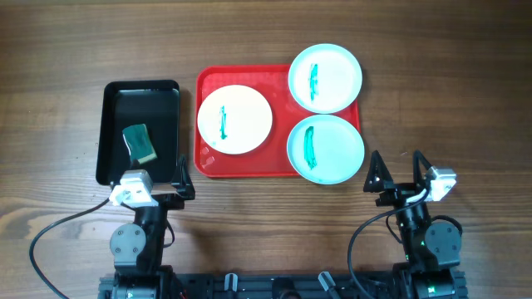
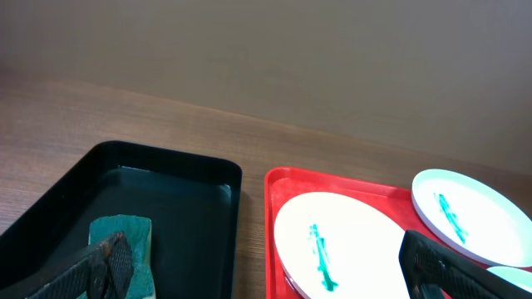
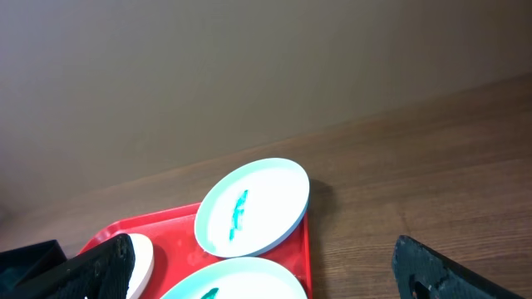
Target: Clean dirty plates on tray and stack at the side
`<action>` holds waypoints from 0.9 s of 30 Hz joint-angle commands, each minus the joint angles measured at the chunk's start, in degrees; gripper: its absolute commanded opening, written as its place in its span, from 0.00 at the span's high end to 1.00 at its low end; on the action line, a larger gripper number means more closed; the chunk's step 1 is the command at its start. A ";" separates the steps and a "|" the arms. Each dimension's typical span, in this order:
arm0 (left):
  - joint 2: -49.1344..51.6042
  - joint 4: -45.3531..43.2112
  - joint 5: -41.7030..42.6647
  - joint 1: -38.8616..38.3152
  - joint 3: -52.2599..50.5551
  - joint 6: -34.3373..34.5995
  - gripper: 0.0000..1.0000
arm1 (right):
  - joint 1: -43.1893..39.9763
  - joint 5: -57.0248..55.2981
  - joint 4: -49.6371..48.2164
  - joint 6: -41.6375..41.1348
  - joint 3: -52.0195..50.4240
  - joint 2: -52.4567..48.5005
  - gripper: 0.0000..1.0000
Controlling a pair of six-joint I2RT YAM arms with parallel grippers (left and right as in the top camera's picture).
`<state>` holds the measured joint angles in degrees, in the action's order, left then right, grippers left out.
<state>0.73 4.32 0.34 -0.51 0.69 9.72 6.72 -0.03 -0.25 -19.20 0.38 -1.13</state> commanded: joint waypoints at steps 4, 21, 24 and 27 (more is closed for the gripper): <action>-0.35 0.02 0.70 0.31 -0.35 -0.28 0.00 | 0.22 0.07 -0.15 1.11 -0.09 0.15 0.00; -0.35 0.02 0.70 0.31 -0.35 -0.28 0.00 | 0.22 0.07 -0.17 1.01 -0.09 0.15 0.00; -0.35 0.00 0.70 0.31 -0.35 -0.28 0.00 | 0.22 0.04 -0.17 1.01 -0.09 0.15 0.00; -0.35 0.02 0.70 0.31 -0.35 -0.28 0.00 | 0.22 0.04 -0.39 0.98 -0.09 0.15 0.00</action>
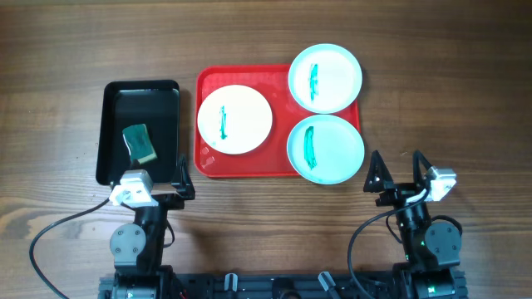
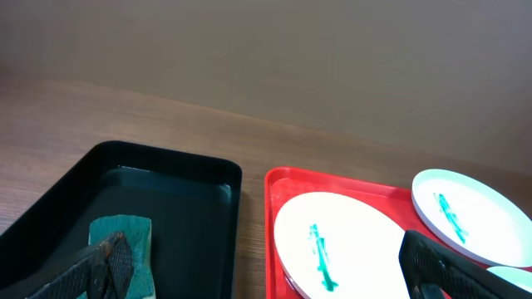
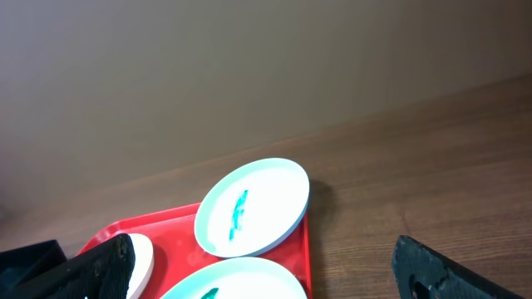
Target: Clean dirty plates on tray and stack at the side
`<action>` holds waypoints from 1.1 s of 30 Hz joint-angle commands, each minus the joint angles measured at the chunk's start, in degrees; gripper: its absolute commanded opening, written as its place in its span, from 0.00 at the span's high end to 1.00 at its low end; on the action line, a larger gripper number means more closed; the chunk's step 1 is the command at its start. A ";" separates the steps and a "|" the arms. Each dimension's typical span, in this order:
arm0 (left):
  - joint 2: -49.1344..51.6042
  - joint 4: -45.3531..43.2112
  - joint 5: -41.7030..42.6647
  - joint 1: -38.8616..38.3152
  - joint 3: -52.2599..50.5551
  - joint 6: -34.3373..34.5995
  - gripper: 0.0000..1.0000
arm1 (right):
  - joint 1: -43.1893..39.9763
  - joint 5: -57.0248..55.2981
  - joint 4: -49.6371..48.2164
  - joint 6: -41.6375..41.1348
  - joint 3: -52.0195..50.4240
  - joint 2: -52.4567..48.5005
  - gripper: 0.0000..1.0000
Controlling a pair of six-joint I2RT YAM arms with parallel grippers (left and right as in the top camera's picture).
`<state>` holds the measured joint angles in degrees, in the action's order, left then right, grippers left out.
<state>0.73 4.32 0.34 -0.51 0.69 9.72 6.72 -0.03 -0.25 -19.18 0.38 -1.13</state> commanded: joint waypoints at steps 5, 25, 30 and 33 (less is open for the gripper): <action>-0.35 0.02 1.20 0.31 -0.35 -0.24 0.00 | 0.22 0.07 -0.31 0.98 -0.09 0.15 0.00; -0.35 -0.63 -0.59 0.31 0.04 -0.31 0.00 | 0.22 0.07 -0.13 9.49 2.32 0.11 0.00; 0.04 1.73 -1.07 0.31 4.76 -0.33 0.00 | 0.22 0.07 -0.24 17.46 7.54 -1.57 0.00; 2.49 3.93 -2.38 0.31 9.42 -0.31 0.00 | 0.22 0.07 -0.35 17.51 11.37 -5.40 0.00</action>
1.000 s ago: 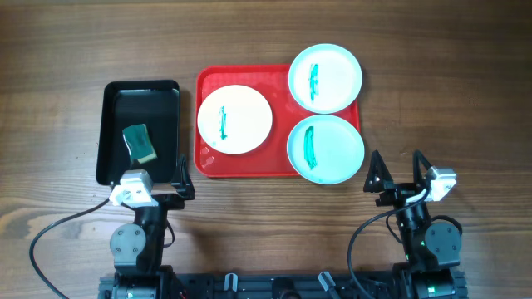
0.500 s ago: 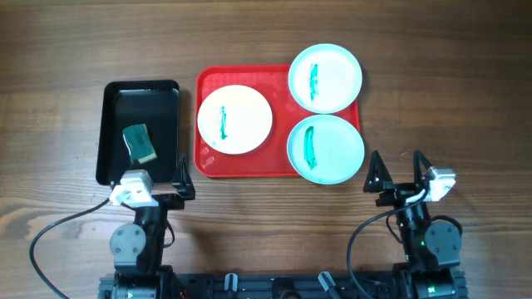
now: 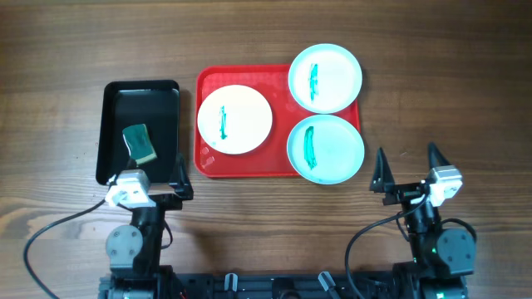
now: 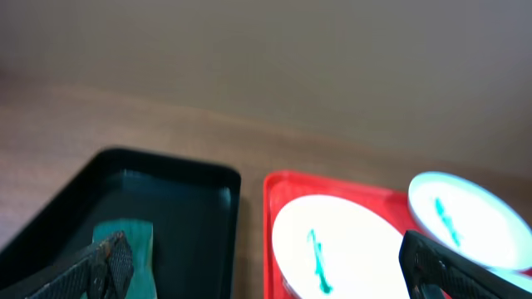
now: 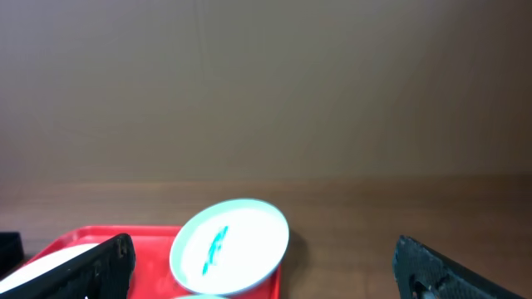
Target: Clean dirty plates on tray and stack at the side
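Three plates lie on the red tray, each with a green smear: a white one at left, a pale one at the far right and another at the near right, both overhanging the tray's right rim. A green sponge lies in the black tray. My left gripper stands open at the black tray's near edge, empty. My right gripper stands open and empty, near and right of the plates. The left wrist view is blurred and shows the sponge and white plate.
The black tray stands left of the red one with a narrow strip of wooden table between them. The right wrist view shows the far plate and bare wood to its right.
My right gripper has shifted slightly right and turned, so the far plate sits further left in its view. The left wrist view is now blurred and slightly shifted. Plates and sponge are unmoved.
At both earlier moments both grippers stood open and still near the front edge, with the smeared plates on the red tray and the sponge in the black tray. Now both arms have shifted a little; nothing has been touched.
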`<action>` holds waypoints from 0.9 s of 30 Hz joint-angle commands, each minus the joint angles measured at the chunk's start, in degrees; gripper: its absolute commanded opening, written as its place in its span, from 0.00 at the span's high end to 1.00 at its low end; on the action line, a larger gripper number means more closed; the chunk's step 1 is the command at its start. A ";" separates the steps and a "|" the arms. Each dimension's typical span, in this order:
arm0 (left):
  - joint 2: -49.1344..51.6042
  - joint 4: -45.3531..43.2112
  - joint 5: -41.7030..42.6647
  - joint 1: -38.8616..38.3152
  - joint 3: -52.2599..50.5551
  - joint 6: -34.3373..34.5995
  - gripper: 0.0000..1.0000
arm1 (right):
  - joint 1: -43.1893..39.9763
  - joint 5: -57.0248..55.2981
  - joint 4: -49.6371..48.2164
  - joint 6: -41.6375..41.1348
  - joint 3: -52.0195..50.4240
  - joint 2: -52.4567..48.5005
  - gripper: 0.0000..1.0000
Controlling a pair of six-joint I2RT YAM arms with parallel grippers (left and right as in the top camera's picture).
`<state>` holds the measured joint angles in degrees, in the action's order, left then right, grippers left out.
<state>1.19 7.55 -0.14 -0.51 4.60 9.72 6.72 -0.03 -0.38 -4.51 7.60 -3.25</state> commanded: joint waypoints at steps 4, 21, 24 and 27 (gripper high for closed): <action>10.84 4.79 -1.88 0.31 14.49 -0.31 0.00 | 0.22 1.49 -0.11 2.84 11.54 -12.74 0.00; 63.84 49.07 1.68 0.33 68.63 3.15 0.00 | 0.22 17.40 34.25 2.99 56.43 -58.55 0.00; 70.84 51.21 5.51 0.31 73.66 3.15 0.00 | 0.20 16.79 40.46 3.02 62.36 -64.98 0.00; 74.62 51.32 6.78 0.31 73.64 3.17 0.00 | 0.20 19.45 38.27 -2.49 62.31 -68.04 0.00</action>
<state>72.53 58.35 2.83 -0.47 77.08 11.97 6.72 15.66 38.70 -2.28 68.40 -68.84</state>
